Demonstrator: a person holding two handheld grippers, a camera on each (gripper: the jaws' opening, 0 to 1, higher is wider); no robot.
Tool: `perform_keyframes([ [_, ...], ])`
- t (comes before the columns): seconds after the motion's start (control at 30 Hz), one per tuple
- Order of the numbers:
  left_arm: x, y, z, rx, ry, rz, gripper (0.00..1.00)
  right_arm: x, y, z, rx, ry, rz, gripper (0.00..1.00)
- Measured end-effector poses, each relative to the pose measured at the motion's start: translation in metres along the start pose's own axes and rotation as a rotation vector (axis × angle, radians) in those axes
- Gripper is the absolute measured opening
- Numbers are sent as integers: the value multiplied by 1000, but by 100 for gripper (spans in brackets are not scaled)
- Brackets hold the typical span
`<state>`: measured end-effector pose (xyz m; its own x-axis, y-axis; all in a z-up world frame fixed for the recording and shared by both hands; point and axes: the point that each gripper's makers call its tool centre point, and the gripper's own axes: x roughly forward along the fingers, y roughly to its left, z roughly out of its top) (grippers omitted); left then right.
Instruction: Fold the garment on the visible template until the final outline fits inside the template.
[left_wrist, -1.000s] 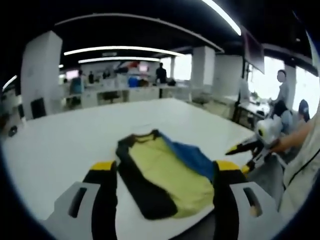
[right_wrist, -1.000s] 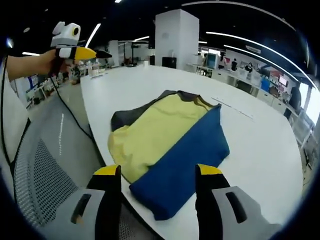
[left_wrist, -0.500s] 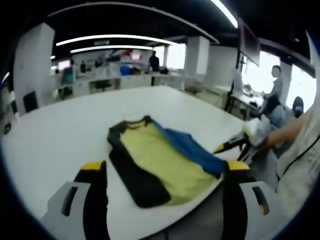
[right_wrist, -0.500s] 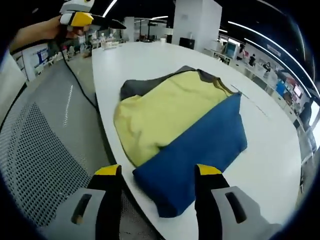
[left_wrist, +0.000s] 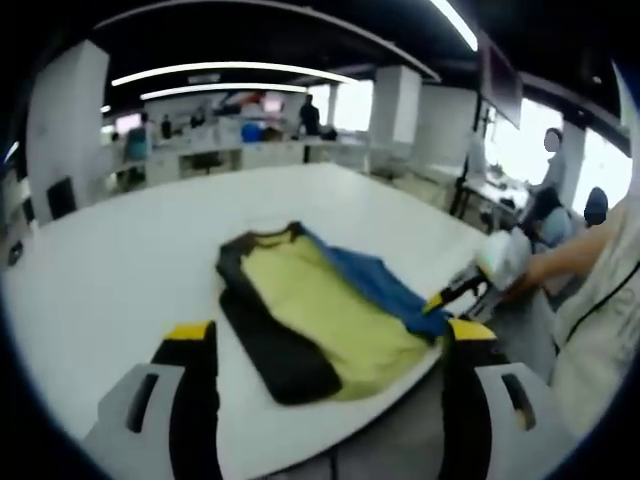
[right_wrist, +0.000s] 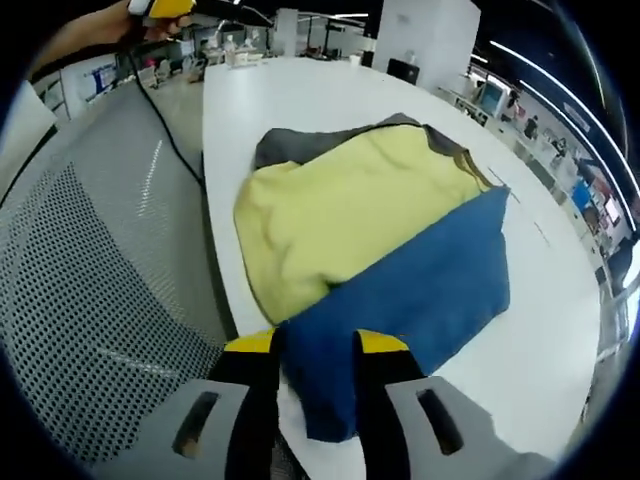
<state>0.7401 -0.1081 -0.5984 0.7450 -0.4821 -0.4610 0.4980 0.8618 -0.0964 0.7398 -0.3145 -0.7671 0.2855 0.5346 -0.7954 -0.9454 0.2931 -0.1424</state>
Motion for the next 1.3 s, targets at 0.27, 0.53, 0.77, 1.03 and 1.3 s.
perform_keyframes([
  [0.27,0,3,-5,9,22,10,87,-6,-11,2,10,-14,-34,3],
  [0.53,2,2,-6,13,27,7,86,-18,-37,5,135,-66,-88,2],
  [0.77,3,1,-9,17,34,6,86,-36,-55,15,216,-108,-119,2],
  [1.03,4,-2,-10,22,39,4,86,-49,-78,22,229,-123,-164,2],
  [1.3,4,-2,-11,30,46,1,86,-72,-122,32,537,-291,-223,2],
])
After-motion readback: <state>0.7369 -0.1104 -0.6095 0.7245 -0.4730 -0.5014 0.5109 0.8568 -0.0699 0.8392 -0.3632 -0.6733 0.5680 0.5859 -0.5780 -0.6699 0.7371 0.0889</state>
